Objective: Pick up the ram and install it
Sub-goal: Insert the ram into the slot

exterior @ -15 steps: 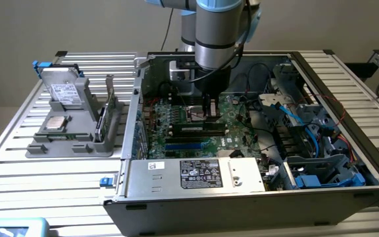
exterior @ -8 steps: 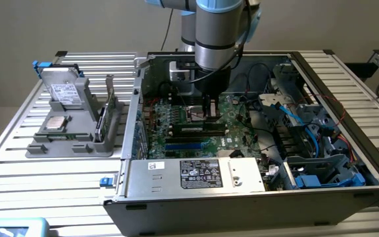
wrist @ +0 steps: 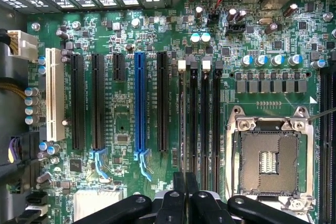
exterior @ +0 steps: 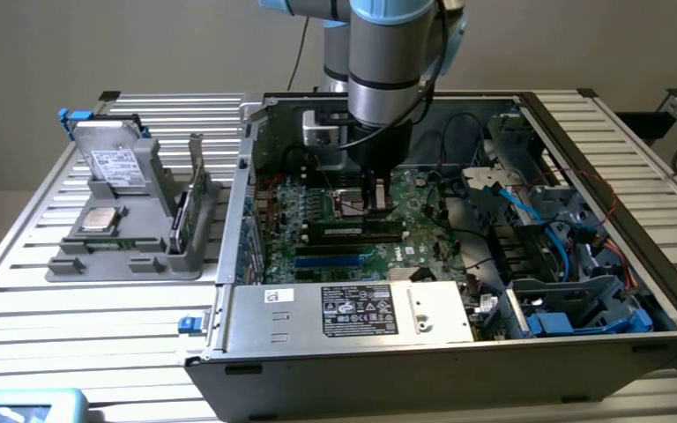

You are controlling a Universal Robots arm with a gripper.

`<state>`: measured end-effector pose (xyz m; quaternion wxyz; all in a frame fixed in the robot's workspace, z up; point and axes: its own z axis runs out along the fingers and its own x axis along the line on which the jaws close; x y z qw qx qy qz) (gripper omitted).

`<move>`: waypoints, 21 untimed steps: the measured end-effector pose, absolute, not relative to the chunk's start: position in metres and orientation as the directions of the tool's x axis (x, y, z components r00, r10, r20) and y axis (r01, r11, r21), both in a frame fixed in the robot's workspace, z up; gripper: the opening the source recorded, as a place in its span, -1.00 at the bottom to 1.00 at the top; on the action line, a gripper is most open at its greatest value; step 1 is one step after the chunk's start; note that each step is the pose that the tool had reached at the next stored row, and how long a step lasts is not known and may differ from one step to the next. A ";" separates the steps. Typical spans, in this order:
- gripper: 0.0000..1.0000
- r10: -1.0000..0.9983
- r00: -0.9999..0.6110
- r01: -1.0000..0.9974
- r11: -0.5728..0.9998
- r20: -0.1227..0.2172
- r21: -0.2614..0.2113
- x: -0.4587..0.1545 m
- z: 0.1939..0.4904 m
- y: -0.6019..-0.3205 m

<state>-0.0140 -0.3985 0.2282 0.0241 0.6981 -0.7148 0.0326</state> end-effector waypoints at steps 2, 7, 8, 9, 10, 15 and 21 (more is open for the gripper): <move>-0.76 -0.997 -0.024 -1.000 0.023 0.080 -0.013 -0.014 0.228 -0.398; -0.76 -0.997 -0.024 -1.000 0.023 0.080 -0.013 -0.014 0.227 -0.398; -0.76 -0.997 -0.024 -1.000 0.023 0.080 -0.013 -0.014 0.227 -0.398; -0.76 -0.997 -0.024 -1.000 0.023 0.080 -0.013 -0.014 0.227 -0.398; -0.76 -0.997 -0.024 -1.000 0.023 0.080 -0.013 -0.014 0.226 -0.398; -0.76 -0.997 -0.023 -1.000 0.022 0.080 -0.013 -0.014 0.225 -0.399; -0.76 -0.997 -0.023 -1.000 0.022 0.080 -0.013 -0.014 0.225 -0.398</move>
